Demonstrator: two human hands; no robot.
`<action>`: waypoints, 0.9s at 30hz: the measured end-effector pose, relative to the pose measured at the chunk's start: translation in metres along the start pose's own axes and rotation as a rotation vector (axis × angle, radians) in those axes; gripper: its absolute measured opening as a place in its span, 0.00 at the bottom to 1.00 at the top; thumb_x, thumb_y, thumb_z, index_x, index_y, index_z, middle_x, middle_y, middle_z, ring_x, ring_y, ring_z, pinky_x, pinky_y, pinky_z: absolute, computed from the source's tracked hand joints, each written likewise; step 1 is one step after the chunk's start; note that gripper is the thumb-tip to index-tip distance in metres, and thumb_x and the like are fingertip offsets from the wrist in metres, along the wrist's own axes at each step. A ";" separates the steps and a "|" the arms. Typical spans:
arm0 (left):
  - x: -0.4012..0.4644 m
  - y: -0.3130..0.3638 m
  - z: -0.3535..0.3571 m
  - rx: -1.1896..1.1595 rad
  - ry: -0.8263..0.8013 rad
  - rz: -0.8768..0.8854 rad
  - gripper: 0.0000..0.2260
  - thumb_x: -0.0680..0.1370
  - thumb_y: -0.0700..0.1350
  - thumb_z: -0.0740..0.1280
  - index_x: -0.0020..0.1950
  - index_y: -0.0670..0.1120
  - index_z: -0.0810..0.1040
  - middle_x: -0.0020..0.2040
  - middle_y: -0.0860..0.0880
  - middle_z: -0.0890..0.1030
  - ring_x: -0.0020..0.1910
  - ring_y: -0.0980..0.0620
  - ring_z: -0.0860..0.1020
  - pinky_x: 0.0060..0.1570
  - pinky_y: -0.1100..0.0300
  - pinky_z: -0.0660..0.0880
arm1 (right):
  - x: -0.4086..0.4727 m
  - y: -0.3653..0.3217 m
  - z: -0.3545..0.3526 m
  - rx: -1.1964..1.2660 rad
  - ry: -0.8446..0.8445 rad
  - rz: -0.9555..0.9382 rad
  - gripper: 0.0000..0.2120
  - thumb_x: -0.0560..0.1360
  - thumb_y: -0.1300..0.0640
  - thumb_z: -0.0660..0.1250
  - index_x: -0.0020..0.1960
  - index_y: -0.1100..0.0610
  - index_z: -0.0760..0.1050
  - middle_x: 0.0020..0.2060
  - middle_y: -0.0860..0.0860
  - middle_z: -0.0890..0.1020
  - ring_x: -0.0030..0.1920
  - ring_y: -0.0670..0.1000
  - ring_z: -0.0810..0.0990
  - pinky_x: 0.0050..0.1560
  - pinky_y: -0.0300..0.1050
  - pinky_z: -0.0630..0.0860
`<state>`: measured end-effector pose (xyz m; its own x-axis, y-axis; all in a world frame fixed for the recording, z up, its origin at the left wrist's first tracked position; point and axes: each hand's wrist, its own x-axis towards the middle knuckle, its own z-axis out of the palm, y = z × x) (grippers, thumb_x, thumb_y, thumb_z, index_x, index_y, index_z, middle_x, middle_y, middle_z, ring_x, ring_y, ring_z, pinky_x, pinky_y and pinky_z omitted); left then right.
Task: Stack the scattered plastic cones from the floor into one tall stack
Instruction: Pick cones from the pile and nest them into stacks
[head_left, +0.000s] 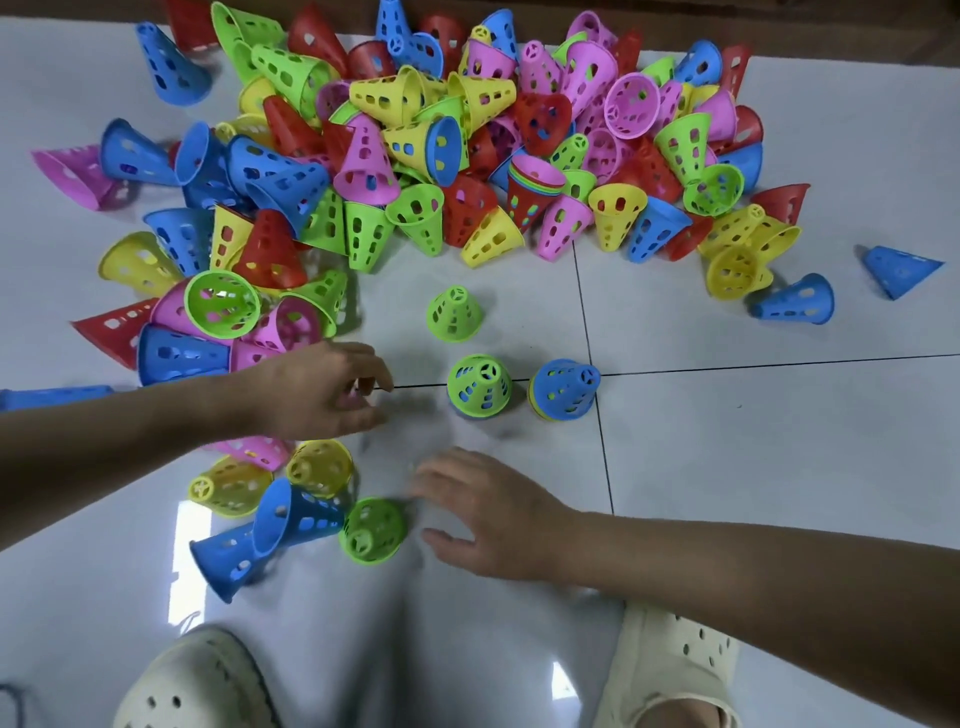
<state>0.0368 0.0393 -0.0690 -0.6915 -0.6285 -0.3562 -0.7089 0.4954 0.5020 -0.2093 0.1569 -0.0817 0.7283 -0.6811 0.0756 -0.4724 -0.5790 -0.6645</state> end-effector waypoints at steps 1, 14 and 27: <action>-0.009 -0.004 0.001 0.033 -0.041 -0.003 0.27 0.74 0.69 0.58 0.60 0.50 0.79 0.50 0.55 0.77 0.45 0.57 0.79 0.47 0.56 0.79 | 0.006 -0.003 0.010 0.007 -0.033 -0.023 0.18 0.71 0.60 0.75 0.58 0.64 0.77 0.53 0.59 0.79 0.52 0.59 0.76 0.55 0.52 0.73; -0.049 -0.018 0.027 0.576 -0.112 0.216 0.18 0.60 0.63 0.75 0.39 0.52 0.80 0.35 0.54 0.79 0.37 0.49 0.78 0.46 0.54 0.76 | 0.029 0.007 0.066 -0.131 -0.341 -0.012 0.20 0.70 0.54 0.72 0.61 0.55 0.76 0.57 0.53 0.79 0.57 0.57 0.77 0.51 0.51 0.74; -0.024 -0.009 0.006 -0.119 0.259 -0.020 0.16 0.77 0.67 0.58 0.45 0.55 0.69 0.40 0.57 0.71 0.38 0.60 0.72 0.36 0.61 0.70 | -0.003 -0.010 -0.042 0.213 0.003 0.255 0.22 0.74 0.49 0.72 0.64 0.54 0.74 0.59 0.48 0.80 0.59 0.50 0.80 0.59 0.48 0.75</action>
<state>0.0587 0.0532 -0.0697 -0.6077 -0.7776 -0.1612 -0.6903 0.4170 0.5912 -0.2281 0.1461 -0.0443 0.5983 -0.7936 -0.1107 -0.5243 -0.2833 -0.8030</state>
